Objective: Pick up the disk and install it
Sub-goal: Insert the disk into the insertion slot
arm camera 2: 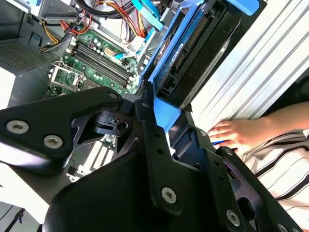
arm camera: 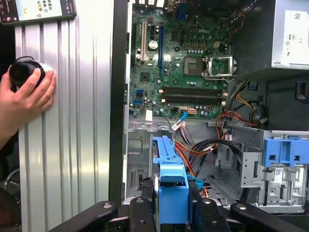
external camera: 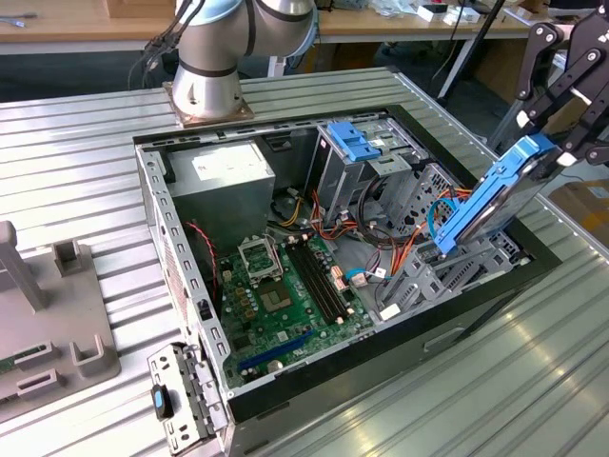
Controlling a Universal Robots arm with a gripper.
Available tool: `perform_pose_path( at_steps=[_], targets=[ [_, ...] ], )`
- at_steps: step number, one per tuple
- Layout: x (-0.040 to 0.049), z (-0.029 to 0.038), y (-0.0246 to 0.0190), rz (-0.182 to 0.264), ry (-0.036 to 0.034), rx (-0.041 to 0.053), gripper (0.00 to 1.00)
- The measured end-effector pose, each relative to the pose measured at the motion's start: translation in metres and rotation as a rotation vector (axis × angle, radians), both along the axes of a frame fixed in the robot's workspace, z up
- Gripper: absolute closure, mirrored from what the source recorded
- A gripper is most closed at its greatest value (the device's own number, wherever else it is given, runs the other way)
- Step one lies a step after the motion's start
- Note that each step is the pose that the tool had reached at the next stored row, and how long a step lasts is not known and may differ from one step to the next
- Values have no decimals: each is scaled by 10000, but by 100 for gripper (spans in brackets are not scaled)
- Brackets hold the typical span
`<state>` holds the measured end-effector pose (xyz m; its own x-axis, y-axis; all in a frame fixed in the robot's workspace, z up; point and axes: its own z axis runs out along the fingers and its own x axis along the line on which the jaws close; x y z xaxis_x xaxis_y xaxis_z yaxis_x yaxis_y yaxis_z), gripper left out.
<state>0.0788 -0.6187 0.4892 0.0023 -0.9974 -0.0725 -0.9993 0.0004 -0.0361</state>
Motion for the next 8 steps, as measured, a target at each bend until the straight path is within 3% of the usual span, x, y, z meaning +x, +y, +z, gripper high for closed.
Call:
perform_pose_path(
  at_steps=[3, 6, 8],
  targets=[
    [-25, -18, 0, 0, -96, 1, 63],
    [-90, -27, 3, -1, -107, -1, 63],
    [-93, -74, 14, 1, -106, 0, 63]
  ],
)
